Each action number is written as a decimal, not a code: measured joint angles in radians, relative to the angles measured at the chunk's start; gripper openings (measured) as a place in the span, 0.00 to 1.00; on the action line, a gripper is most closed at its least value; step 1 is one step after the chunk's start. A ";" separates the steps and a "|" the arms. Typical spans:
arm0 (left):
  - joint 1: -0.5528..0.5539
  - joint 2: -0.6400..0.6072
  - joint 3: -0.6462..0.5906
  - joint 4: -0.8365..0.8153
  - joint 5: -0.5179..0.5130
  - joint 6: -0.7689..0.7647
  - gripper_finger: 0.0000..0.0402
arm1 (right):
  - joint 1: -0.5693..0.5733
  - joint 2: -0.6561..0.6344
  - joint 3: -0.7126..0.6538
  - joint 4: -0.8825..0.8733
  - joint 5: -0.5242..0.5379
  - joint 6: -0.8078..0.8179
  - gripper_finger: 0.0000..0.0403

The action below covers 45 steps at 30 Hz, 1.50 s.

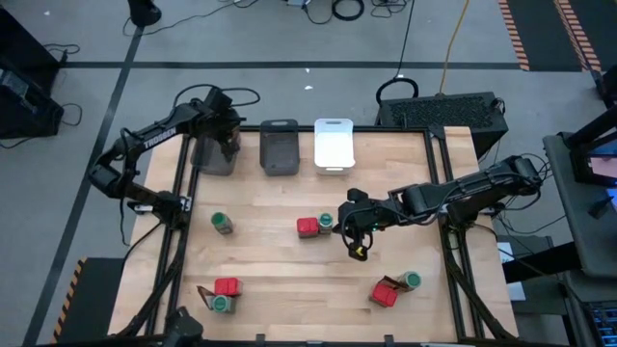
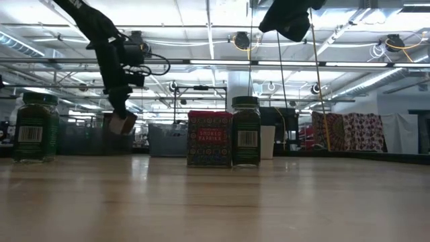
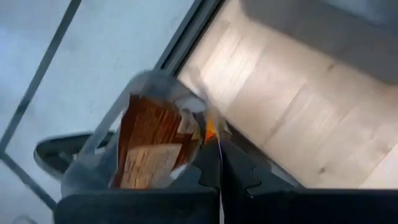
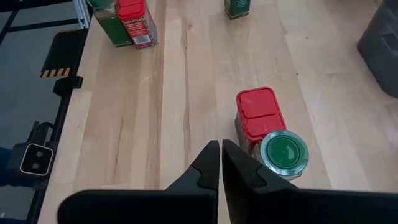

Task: Sort spices by type
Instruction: Put the middle top brown seasoning sachet into the left black bin

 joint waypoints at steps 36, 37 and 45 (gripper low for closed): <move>0.039 -0.058 0.000 -0.181 0.006 -0.023 0.35 | -0.008 0.000 0.000 0.013 -0.026 0.004 0.00; 0.039 -0.073 0.000 -0.176 0.006 -0.033 0.35 | -0.010 0.000 0.000 0.014 -0.025 0.001 0.00; 0.039 -0.106 0.001 -0.162 -0.042 -0.136 0.35 | -0.017 0.000 0.000 0.040 -0.025 -0.045 0.00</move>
